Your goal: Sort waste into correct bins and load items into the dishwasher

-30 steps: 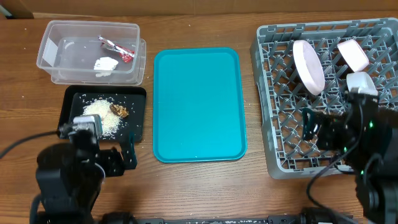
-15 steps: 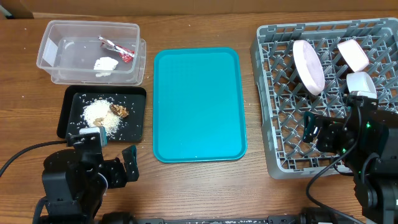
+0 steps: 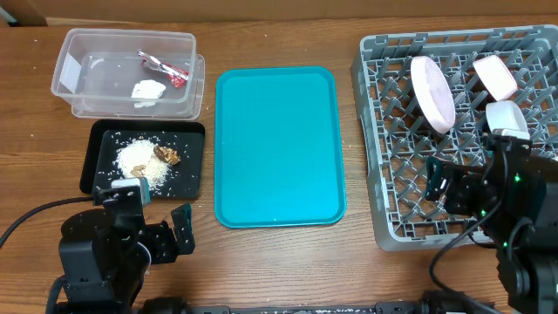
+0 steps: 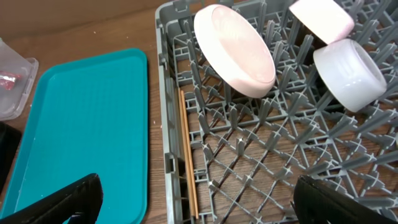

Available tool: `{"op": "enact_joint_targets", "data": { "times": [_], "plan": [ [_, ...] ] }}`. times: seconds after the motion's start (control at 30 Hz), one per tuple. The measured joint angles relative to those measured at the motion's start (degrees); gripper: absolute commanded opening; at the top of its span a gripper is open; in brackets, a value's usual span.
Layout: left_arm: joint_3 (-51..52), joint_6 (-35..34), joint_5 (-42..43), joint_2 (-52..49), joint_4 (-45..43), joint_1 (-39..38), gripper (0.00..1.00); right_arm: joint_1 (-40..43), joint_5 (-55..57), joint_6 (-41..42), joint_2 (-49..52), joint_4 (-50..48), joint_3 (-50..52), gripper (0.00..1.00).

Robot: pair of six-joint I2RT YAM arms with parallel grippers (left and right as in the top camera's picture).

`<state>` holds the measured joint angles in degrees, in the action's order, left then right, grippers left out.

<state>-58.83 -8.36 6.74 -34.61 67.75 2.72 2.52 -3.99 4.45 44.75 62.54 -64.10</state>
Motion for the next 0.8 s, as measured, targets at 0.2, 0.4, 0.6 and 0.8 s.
{"op": "enact_joint_targets", "data": {
  "times": [0.2,0.4,0.6,0.8],
  "plan": [
    [0.0,0.0,0.0,0.0,0.0,0.0,1.00,-0.5,1.4,0.1,-5.5,-2.9,0.2,1.00],
    [0.0,0.0,0.0,0.0,0.0,0.0,1.00,-3.4,4.1,0.0,-13.5,-4.3,0.4,1.00],
    [0.0,0.0,0.0,0.0,0.0,0.0,1.00,-4.1,5.0,0.0,-23.0,-13.2,9.6,1.00],
    [0.1,0.0,0.0,0.0,0.0,0.0,1.00,-4.1,4.5,0.0,-31.6,-26.2,25.5,1.00]
  ]
}}
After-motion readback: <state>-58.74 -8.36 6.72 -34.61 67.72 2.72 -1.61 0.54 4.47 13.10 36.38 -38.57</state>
